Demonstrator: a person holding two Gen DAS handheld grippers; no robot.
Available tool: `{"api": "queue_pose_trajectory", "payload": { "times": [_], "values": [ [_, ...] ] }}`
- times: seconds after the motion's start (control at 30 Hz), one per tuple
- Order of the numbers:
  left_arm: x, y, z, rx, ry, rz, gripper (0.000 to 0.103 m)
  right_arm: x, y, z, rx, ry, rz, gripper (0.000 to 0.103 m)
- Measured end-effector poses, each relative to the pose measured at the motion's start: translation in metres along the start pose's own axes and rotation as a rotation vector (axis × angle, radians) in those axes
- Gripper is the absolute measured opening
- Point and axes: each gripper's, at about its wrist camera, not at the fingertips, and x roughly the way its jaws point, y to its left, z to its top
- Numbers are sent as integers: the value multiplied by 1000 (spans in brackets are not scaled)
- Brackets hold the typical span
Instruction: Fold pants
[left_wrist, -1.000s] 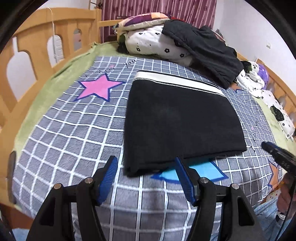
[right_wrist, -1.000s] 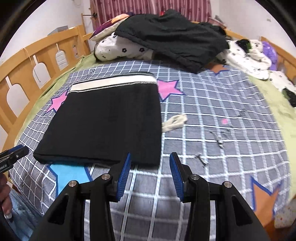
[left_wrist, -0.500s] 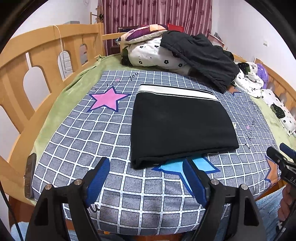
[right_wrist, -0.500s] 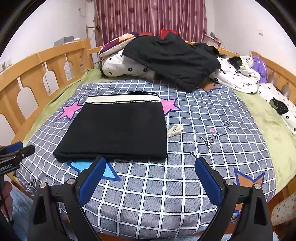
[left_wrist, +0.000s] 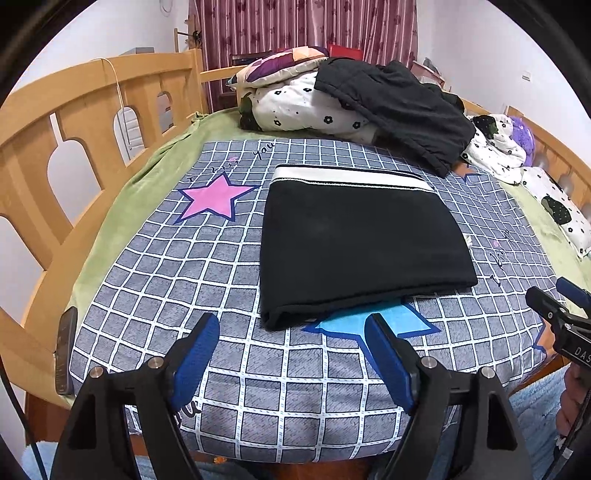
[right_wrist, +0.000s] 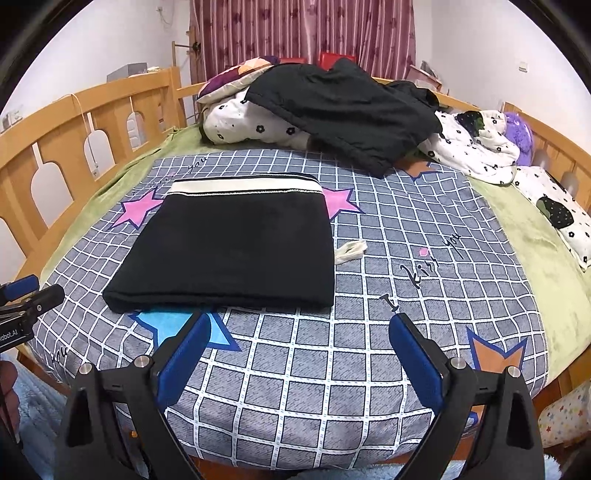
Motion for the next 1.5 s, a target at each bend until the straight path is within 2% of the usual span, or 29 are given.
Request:
{"api": "queue_pose_trajectory", "payload": {
  "times": [1.5],
  "values": [
    [-1, -3, -3, 9, 2, 5, 80, 3, -5, -1, 26, 6, -5, 96]
  ]
}}
